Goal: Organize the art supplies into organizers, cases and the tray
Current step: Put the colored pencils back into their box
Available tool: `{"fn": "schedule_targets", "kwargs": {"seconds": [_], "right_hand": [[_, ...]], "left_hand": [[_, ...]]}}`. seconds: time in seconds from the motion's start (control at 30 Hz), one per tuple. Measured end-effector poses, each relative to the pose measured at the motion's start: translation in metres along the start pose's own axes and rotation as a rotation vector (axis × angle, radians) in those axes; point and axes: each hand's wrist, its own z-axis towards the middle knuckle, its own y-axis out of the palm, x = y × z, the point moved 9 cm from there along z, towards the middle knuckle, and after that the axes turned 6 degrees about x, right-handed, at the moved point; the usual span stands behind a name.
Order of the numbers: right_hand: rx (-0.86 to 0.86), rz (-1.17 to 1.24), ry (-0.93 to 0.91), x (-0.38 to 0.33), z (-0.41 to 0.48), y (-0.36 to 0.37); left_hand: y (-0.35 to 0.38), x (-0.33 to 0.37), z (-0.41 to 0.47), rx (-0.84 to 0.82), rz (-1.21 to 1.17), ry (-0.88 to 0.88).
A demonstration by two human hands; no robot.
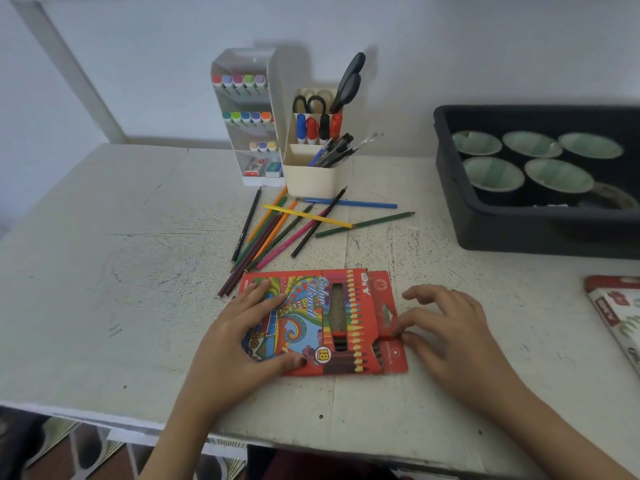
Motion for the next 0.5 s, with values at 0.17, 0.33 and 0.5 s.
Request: {"fn": "schedule_targets", "kwargs": {"seconds": [0.17, 0.33, 0.5], "right_hand": [[-0.026, 0.064, 0.029, -0.005, 0.009, 0.008], [-0.084, 0.093, 0.087, -0.004, 0.018, 0.016], [-0.168, 0.201, 0.088, -0.003, 0.041, 0.005]], "left_hand": [[0.000, 0.002, 0.000, 0.004, 0.007, 0.003], [0.000, 0.002, 0.000, 0.010, 0.008, 0.005], [0.000, 0.002, 0.001, -0.001, 0.016, -0.001]]}}
